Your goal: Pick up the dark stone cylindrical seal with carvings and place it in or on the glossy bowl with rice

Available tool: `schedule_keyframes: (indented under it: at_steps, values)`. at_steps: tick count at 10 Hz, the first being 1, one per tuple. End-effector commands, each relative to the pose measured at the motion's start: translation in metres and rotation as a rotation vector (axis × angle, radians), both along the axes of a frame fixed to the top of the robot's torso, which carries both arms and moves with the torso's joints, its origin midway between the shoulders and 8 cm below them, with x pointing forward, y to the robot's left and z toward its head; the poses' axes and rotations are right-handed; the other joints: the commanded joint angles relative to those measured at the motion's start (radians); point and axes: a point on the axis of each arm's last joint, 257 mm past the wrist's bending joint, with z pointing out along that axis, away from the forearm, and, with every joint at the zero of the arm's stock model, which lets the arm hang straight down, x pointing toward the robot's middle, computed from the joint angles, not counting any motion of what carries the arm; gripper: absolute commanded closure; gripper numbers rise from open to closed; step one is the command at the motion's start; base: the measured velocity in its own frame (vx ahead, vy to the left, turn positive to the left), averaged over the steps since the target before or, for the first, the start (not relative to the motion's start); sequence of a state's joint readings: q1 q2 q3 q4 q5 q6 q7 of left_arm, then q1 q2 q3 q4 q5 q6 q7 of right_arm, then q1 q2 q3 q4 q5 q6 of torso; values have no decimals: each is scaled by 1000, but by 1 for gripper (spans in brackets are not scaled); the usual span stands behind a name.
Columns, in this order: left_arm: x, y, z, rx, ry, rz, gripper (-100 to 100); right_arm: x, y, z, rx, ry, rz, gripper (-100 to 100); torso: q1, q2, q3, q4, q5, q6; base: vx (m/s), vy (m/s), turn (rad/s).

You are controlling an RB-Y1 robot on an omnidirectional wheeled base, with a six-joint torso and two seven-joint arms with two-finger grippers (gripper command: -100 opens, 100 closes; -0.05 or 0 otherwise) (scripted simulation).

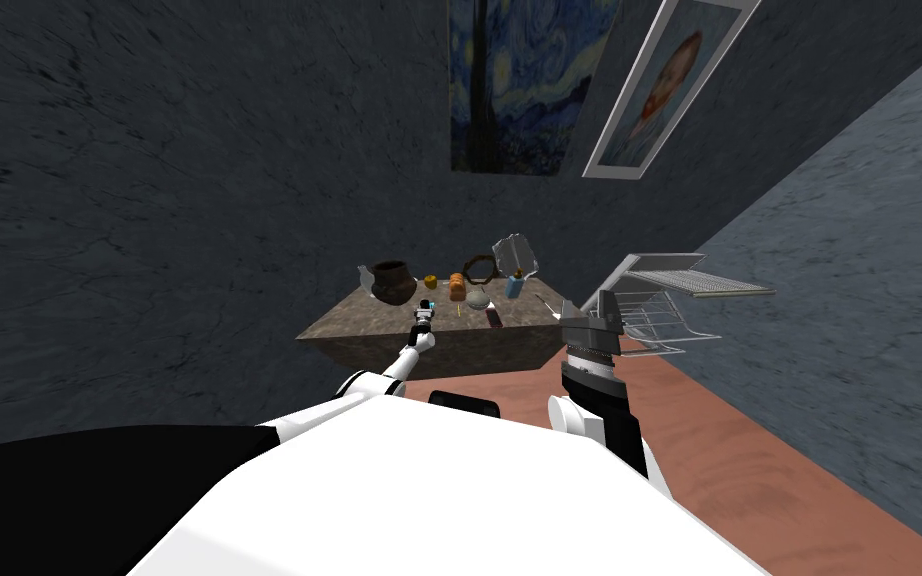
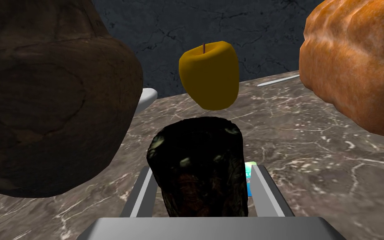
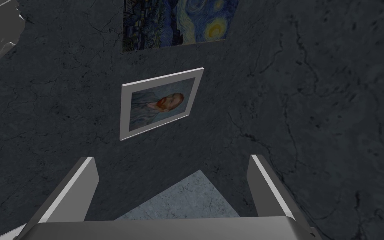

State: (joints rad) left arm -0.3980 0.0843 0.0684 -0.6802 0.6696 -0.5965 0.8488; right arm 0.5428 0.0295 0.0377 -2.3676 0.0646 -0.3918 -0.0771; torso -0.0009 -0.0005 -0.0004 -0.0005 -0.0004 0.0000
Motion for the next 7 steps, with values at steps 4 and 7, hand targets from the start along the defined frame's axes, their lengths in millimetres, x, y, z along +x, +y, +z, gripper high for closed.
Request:
schedule_keyframes:
  at_steps: [4,7]
  values:
    - [-23,3,-10,6,8,-5,100,0,0,0,0,0,0,0,-1,-5,-3,-2,1,0,57,-13,19]
    - [-42,1,-18,9,19,-18,100,0,0,0,0,0,0,0,2,-6,-6,-6,3,-1,62,-12,18]
